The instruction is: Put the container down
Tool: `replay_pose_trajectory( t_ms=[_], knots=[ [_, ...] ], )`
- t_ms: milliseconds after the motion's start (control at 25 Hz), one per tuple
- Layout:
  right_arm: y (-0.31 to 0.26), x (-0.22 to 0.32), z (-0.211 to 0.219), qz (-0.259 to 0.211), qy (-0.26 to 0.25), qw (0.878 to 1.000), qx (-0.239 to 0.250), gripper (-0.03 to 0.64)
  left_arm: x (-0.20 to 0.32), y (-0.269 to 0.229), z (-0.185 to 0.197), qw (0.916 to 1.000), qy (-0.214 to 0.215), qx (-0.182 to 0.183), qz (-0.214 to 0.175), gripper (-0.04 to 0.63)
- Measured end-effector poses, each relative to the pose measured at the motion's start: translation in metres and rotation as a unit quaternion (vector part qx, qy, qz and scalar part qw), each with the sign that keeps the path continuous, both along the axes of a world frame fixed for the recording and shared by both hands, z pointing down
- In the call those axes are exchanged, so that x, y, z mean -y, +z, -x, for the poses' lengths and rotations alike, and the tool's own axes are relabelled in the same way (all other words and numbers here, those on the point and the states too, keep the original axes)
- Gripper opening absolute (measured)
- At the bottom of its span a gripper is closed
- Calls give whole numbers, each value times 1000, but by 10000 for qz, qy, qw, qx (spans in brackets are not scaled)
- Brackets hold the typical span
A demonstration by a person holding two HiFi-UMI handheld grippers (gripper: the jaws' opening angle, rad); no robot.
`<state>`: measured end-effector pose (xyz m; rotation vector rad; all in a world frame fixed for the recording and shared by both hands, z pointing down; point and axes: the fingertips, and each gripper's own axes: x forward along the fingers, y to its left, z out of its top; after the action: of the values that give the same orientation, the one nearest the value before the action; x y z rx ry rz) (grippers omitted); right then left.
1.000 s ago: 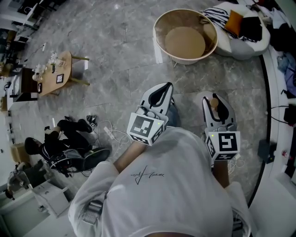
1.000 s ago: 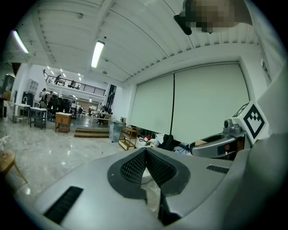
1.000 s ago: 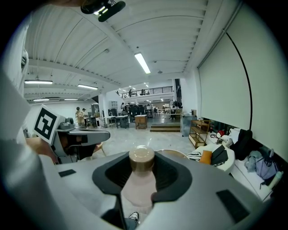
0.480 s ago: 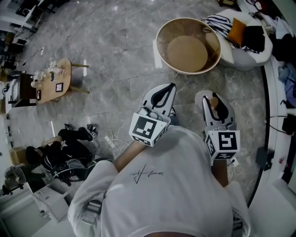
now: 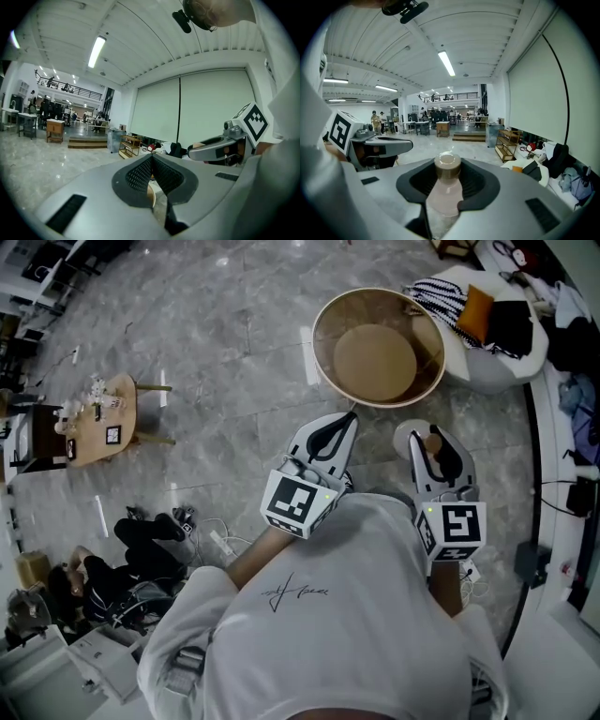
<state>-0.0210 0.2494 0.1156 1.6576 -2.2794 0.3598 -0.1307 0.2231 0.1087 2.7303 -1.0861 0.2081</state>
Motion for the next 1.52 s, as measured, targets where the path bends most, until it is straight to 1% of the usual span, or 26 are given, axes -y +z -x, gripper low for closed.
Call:
replay_pose_trajectory(
  t_ms=[160,360,640,960,1120,1520],
  knots=[
    [1,17,-1,-10,-42,10000,-36,140,16,1,-1,10000,-37,-83,40,18],
    [0,44,-10,-54,-115,9999,-40,140,36,4,-10,9999,-56,-75,91,18],
    [12,99,-32,-66,-350,9994,35,140,80,11,-28,9993,-332,-28,147,18],
    [29,172,-60,76,-835,9964,160,140,144,23,-63,9972,-647,99,374,18],
    [33,212,-74,50,-1154,9932,136,140,180,25,-80,9957,-829,121,400,18],
    [53,272,-104,154,-1650,9862,57,140,233,40,-112,9918,-1144,161,554,18]
  ],
)
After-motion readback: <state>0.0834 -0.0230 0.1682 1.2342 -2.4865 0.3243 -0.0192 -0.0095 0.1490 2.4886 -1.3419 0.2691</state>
